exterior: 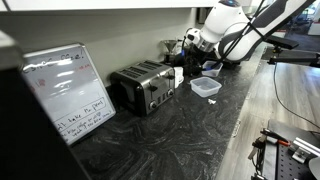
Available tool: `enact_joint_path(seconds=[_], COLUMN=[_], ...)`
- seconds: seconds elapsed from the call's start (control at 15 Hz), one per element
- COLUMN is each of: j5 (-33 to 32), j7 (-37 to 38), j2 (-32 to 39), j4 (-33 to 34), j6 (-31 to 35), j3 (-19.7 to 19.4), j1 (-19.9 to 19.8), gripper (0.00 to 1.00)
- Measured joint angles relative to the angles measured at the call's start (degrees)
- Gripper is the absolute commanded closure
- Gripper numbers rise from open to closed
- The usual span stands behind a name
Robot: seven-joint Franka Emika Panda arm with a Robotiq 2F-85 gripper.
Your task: Pick the pen and place it in the bowl on the right, slide the bowl on the left to the right and then move the white cup to the left
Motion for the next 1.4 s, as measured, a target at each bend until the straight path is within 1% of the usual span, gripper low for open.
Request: enact_joint_path(seconds=[0.13,0.2,0.33,0.67,1.0,1.4], j5=[-8.8,-11.9,-14.8,-15.4,-15.2,-15.0], j7=[9.3,12.9,17.1,21.0,25.7,26.0], j2=[2.5,3.7,6.0,10.9,13.7,14.2], j4=[2.5,3.6,5.1,7.6,10.3,10.9], j6=[0.3,0.3,0.2,0.2,0.2,0.0], j3=[-2.8,-3.8,-4.5,-4.5,-5.0,-5.4], j1=[0.2,0.5,1.0,2.9,3.2,2.6], gripper=[0.00,0.00,0.00,0.00,0.00,0.00])
